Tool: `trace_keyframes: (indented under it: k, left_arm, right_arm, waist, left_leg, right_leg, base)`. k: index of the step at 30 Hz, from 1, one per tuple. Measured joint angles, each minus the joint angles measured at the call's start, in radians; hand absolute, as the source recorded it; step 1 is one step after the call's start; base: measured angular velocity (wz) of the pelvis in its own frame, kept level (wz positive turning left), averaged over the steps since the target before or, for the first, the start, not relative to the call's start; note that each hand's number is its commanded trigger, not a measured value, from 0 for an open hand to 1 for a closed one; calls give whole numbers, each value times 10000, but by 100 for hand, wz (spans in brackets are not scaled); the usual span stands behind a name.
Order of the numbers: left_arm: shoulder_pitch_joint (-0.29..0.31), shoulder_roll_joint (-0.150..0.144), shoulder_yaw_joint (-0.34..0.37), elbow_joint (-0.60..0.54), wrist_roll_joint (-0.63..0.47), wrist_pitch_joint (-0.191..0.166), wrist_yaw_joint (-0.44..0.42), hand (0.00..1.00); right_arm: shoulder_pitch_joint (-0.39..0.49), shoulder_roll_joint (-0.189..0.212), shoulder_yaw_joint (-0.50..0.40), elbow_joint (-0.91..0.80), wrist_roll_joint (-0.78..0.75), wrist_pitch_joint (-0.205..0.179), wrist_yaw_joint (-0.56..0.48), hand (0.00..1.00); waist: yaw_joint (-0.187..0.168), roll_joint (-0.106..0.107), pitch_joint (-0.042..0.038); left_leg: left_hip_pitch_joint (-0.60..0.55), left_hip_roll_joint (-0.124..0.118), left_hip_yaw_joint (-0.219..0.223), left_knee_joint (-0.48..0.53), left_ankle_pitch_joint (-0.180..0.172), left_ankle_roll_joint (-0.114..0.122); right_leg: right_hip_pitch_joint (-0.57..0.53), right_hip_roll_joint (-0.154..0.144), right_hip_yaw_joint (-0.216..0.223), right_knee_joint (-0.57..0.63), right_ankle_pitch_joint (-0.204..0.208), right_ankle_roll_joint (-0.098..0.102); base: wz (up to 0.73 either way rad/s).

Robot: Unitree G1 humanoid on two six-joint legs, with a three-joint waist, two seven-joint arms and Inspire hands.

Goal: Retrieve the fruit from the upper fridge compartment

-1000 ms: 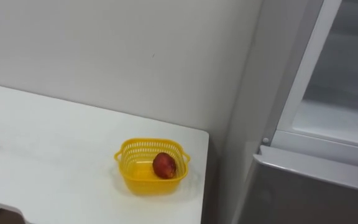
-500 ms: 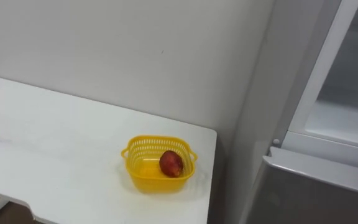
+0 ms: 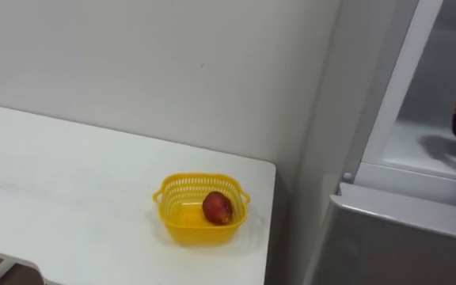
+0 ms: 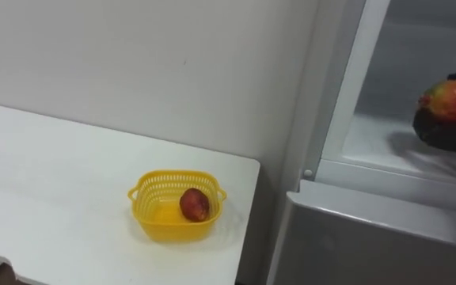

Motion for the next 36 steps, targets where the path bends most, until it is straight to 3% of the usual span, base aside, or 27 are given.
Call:
trace_keyframes:
  k: [6,10,13,18,23,29,32,36]
  left_arm:
    - [9,-37,-314,0,-266,3,196,0]
    - [14,-96,-412,3,-272,6,195,0]
    - [-148,-116,-443,77,-258,-51,201,0]
    - [-392,-114,-752,443,-269,-300,177,0]
    - [-494,-116,-769,732,-260,-412,125,0]
    - [-844,-78,-758,785,-239,-567,-91,0]
    - [-957,-39,-1078,1056,-252,-642,-91,0]
    - [-1215,-47,-1184,1236,-240,-637,-93,0]
  right_arm:
    - [609,218,-2,-2127,-247,-15,-9,100]
    - [934,274,-41,-3333,-384,-28,-241,100]
    - [945,325,-36,-3876,-734,-70,-241,100]
    - [940,394,-37,-4331,-1130,-387,-428,100]
    - [939,1055,-31,-5785,-1869,-515,-464,100]
    - [932,1170,84,-6987,-2604,-1133,-229,100]
    - [910,1459,711,-7261,-2937,-1242,-142,100]
    - [912,2142,2013,-7173,-4106,-1263,416,100]
  waist:
    - [-51,48,20]
    - [-88,146,-44]
    - [-78,256,-43]
    - [-78,280,-18]
    - [-178,234,4]
    - [127,187,9]
    - [346,161,9]
    - [610,153,40]
  left_leg:
    - [-71,-1,42,-9,-5,-2]
    - [-168,21,115,-4,-3,-3]
    - [-102,25,177,-20,0,0]
    - [7,41,292,-76,2,1]
    - [3,44,342,-81,2,1]
    - [2,50,350,-191,-1,0]
    - [20,72,415,-199,-1,0]
    - [-16,75,377,-195,0,-2]
  right_leg:
    - [-23,-6,-6,-1,0,0]
    - [-149,5,50,5,17,-19]
    - [-171,0,86,16,18,-19]
    - [-162,9,199,21,17,-18]
    - [-191,16,258,14,17,-19]
    - [-272,34,274,-6,19,-20]
    - [-197,46,298,15,30,-29]
    - [-242,40,246,22,31,-31]
  base:
    - [0]
    - [-4]
    - [-7]
    - [-8]
    - [-3]
    - [0]
    - [-7]
    - [3]
